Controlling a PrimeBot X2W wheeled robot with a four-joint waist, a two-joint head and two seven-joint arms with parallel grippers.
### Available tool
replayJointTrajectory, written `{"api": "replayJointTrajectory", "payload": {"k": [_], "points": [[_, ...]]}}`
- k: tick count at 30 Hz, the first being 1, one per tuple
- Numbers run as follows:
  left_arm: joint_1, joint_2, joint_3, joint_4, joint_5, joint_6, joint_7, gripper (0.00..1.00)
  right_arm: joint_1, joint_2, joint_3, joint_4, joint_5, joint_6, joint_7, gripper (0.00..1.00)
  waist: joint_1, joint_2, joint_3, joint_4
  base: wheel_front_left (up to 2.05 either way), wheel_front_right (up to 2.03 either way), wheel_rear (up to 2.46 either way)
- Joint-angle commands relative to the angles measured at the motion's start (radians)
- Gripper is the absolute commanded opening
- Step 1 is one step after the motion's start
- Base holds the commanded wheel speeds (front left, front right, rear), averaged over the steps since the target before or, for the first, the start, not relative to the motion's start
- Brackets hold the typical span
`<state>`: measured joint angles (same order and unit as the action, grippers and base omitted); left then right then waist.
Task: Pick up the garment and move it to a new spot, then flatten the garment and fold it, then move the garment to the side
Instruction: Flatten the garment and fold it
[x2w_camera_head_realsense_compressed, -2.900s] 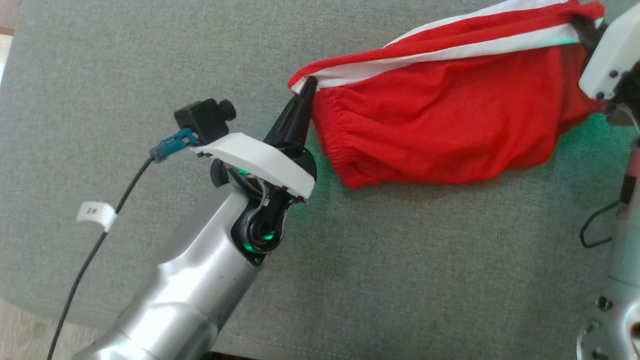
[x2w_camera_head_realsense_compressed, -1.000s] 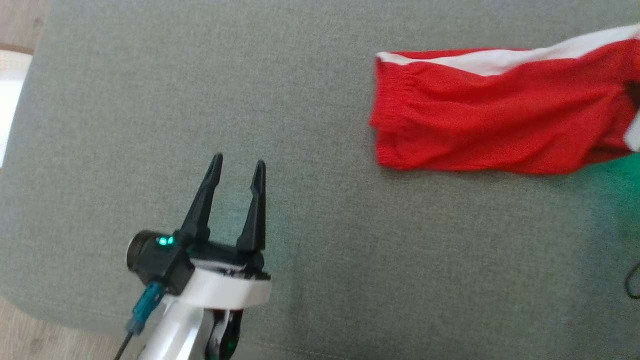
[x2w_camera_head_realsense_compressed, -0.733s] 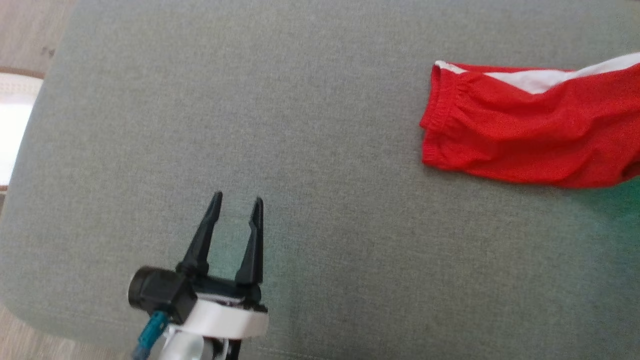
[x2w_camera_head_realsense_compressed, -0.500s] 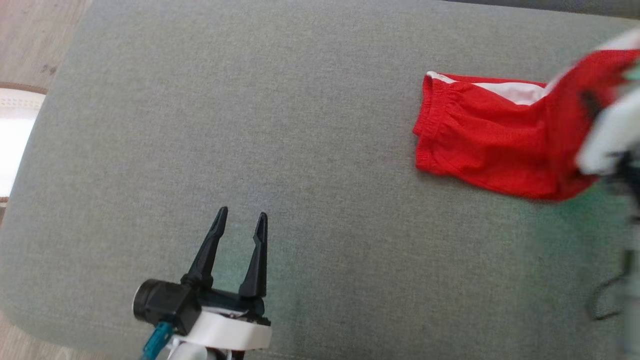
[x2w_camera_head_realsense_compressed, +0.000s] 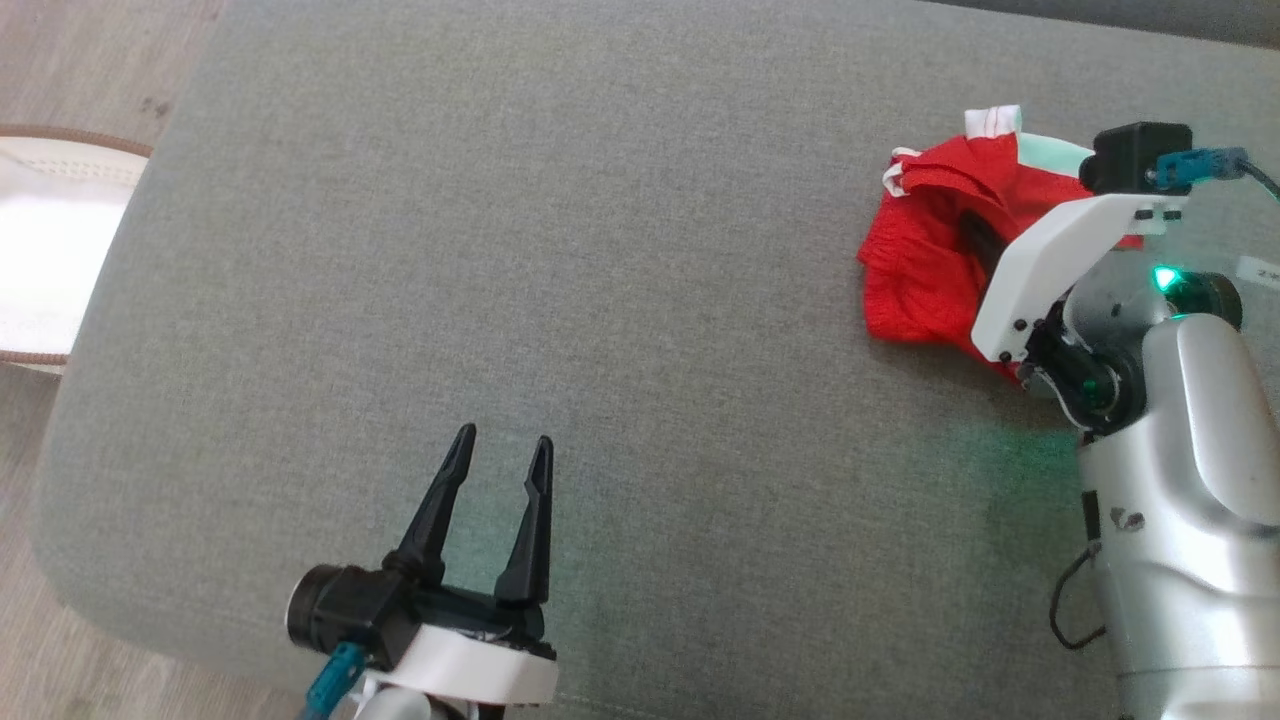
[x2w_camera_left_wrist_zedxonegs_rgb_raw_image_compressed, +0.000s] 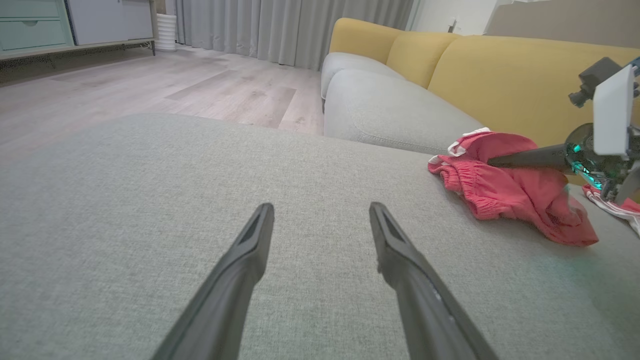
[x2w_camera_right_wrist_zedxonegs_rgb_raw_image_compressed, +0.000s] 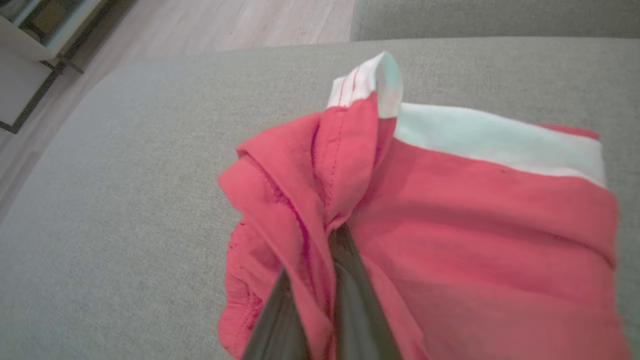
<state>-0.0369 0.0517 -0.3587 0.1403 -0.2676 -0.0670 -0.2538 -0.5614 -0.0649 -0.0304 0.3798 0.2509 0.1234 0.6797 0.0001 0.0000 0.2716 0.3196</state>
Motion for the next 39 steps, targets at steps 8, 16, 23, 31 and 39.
{"api": "replayJointTrajectory", "payload": {"k": [8, 16, 23, 31, 39], "points": [[0.001, -0.001, 0.01, -0.017, -0.01, 0.02, -0.008, 1.0, -0.074, 0.014, 0.124, 0.084, 0.139, 0.007, -0.144, 1.0, -0.0001, 0.0, -0.032, -0.027, 0.0, 0.0, 0.0], [0.014, -0.001, 0.036, -0.002, 0.006, 0.022, -0.008, 1.0, -0.035, 0.015, 0.293, 0.035, 0.344, 0.007, -0.243, 1.0, -0.0001, 0.0, -0.071, -0.073, 0.0, 0.0, 0.0], [0.054, -0.001, 0.07, -0.001, 0.011, 0.033, -0.008, 1.0, 0.079, 0.014, 0.227, -0.1, 0.195, 0.007, -0.366, 1.0, -0.0001, 0.0, -0.137, -0.101, 0.0, 0.0, 0.0], [0.111, -0.001, 0.112, -0.022, 0.027, 0.04, -0.008, 1.0, 0.295, -0.076, 0.073, -0.217, -0.06, 0.007, -0.511, 1.0, -0.0001, 0.0, -0.191, -0.107, 0.0, 0.0, 0.0], [0.094, -0.001, 0.101, -0.039, 0.025, 0.027, -0.008, 1.0, 0.274, -0.12, 0.034, -0.136, -0.101, 0.007, -0.545, 0.0, -0.0001, 0.0, -0.128, -0.064, 0.0, 0.0, 0.0]]}}
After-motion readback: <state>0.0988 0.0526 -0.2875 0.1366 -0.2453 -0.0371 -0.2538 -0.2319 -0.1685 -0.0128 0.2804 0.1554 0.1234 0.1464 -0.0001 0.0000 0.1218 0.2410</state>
